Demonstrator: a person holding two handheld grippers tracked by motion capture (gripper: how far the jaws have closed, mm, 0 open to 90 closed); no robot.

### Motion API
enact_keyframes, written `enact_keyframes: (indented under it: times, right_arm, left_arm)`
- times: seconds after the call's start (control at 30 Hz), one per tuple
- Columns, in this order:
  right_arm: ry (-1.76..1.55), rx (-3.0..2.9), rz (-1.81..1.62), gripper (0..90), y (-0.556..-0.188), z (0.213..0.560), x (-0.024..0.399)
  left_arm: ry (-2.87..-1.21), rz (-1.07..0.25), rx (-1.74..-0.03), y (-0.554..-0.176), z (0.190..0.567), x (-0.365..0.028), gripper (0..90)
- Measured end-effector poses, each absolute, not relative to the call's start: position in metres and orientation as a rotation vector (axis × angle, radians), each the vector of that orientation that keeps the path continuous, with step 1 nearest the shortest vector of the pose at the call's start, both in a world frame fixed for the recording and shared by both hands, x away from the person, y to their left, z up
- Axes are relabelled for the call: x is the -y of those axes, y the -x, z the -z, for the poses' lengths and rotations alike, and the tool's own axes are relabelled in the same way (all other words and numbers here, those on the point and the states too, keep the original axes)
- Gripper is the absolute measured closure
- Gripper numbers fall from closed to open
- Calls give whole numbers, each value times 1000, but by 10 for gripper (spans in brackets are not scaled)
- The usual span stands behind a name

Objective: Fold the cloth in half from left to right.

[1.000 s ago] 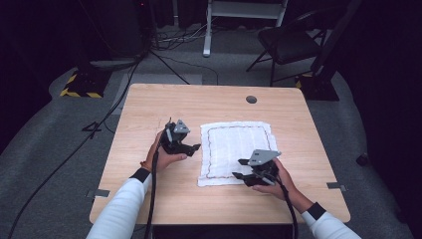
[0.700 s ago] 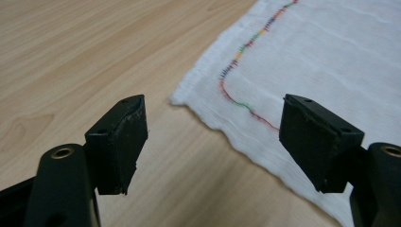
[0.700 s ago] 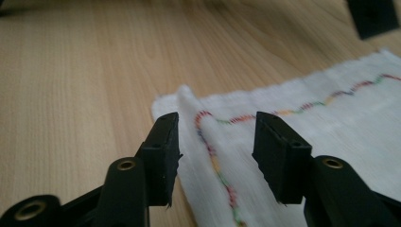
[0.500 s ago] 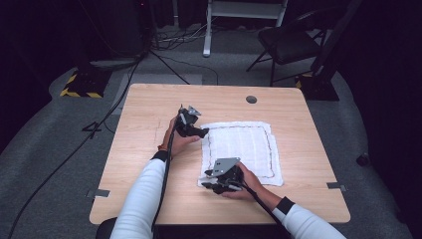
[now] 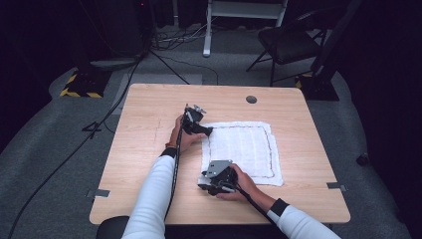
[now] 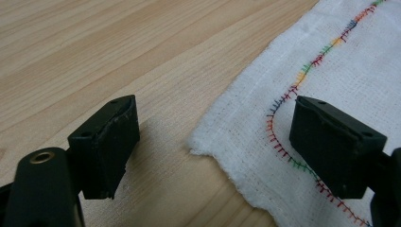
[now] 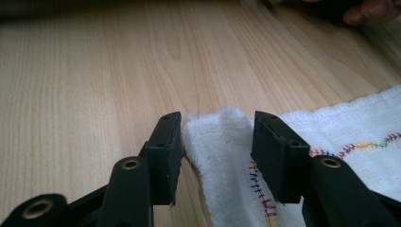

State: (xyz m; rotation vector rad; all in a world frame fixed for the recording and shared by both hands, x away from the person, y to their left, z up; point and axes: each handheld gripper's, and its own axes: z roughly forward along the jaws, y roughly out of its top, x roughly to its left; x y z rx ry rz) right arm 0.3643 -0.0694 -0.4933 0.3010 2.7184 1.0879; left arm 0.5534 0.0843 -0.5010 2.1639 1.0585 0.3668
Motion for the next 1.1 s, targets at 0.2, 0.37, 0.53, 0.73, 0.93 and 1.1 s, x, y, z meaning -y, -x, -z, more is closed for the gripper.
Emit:
enact_keyframes:
  times: [0.2, 0.37, 0.53, 0.73, 0.93, 1.1]
  right_arm:
    - [-335, -2695, -1080, 670, -366, 494, 69]
    - [-358, -2668, -1060, 814, -367, 494, 68]
    - [-371, -2655, -1052, 852, -368, 494, 64]
    - [-367, -2656, -1052, 861, -366, 494, 63]
    - [-333, -2648, -1053, 862, -361, 491, 57]
    - [-319, -2630, -1094, 863, -360, 480, 51]
  left_arm:
    - [-2170, -337, -970, -549, 499, -84, 459]
    - [-2188, -269, -918, -548, 497, -87, 732]
    - [-2163, -222, -917, -548, 498, -98, 841]
    - [-2156, -266, -942, -545, 497, -113, 851]
    - [-2134, -306, -959, -540, 485, -131, 854]
    - [-2123, -334, -967, -536, 478, -144, 856]
